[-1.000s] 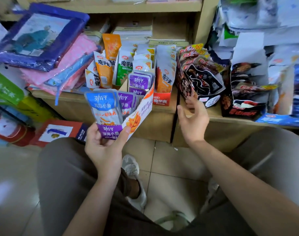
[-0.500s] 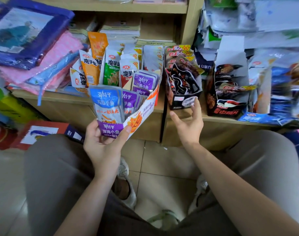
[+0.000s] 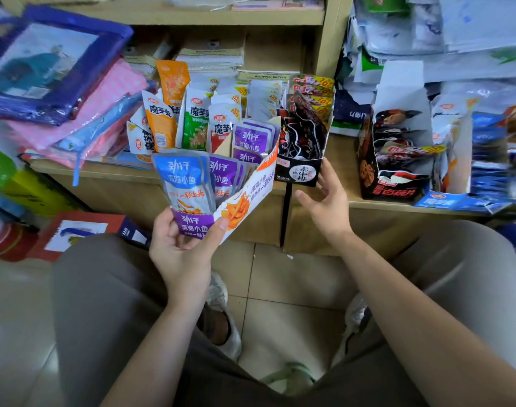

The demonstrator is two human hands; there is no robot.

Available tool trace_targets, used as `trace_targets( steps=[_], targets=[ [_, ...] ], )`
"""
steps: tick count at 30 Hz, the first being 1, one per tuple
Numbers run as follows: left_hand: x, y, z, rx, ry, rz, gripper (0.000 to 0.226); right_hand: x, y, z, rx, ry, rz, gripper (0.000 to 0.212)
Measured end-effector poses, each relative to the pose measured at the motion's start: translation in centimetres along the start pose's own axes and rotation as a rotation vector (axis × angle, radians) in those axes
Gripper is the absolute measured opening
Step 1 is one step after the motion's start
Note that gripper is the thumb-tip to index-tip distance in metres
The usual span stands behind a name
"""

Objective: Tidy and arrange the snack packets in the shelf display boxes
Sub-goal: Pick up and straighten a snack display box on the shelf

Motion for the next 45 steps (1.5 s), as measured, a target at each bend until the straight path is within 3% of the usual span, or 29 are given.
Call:
trace_targets(
  steps=[4, 8, 11, 15, 18, 21, 25, 28, 30, 33, 37, 40, 43, 45],
  targets=[
    [0.4, -0.1, -0.9, 0.053, -0.056, 0.026, 0.063, 2.1, -0.6, 3.2, 0.060, 0.092, 0.000, 0.068],
    [1.4, -0.1, -3.3, 0.106, -0.146, 0.053, 0.063, 4.3, -0.5, 8.5, 0.077, 0.336, 0.014, 0.046],
    [2.3, 0.1, -5.5, 0.164, -0.194, 0.084, 0.066, 4.9, 1.1, 12.6, 0.020, 0.535, -0.059, 0.057],
    [3.3, 0.2, -7.7, 0.192, -0.254, 0.103, 0.065, 4.2, 2.3, 15.0, 0.071, 0.480, -0.099, 0.088],
    [3.5, 0.4, -8.6, 0.200, -0.266, 0.103, 0.070, 3.7, 2.4, 15.2, 0.001, 0.411, -0.119, 0.095],
    [3.6, 0.4, -8.9, 0.186, -0.276, 0.109, 0.074, 3.5, 2.6, 14.3, 0.080, 0.338, -0.136, 0.095],
    [3.7, 0.5, -9.1, 0.191, -0.268, 0.110, 0.077, 3.9, 2.0, 13.8, 0.087, 0.230, -0.072, 0.059],
    [3.8, 0.5, -9.1, 0.193, -0.268, 0.114, 0.078, 4.6, 3.1, 15.2, 0.027, 0.457, -0.134, 0.037],
    [4.0, 0.3, -9.2, 0.187, -0.276, 0.115, 0.074, 4.7, 4.0, 16.7, -0.011, 0.666, -0.230, 0.047],
    [4.4, 0.3, -9.4, 0.188, -0.296, 0.120, 0.069, 3.5, 4.4, 17.5, 0.180, 0.675, -0.369, 0.071],
    [4.5, 0.0, -9.4, 0.200, -0.315, 0.117, 0.073, 2.3, 4.9, 17.5, 0.295, 0.682, -0.365, 0.057],
    [4.5, 0.0, -9.5, 0.208, -0.326, 0.117, 0.067, 3.1, 4.7, 17.9, 0.229, 0.767, -0.253, 0.052],
    [4.6, 0.1, -9.6, 0.220, -0.335, 0.122, 0.069, 4.0, 5.0, 18.2, 0.038, 0.816, -0.224, 0.084],
    [4.8, 0.3, -9.7, 0.226, -0.338, 0.130, 0.071, 4.1, 5.3, 18.1, -0.056, 0.801, -0.288, 0.092]
  ],
)
Point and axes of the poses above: each hand's wrist, its own x-axis away from the middle knuckle, its own z-axis out of the back of the hand, y = z × x, the point moved 4 cm from there along -x, towards the middle knuckle, and after that the axes turned 14 degrees about -z, right-handed, at the moved point
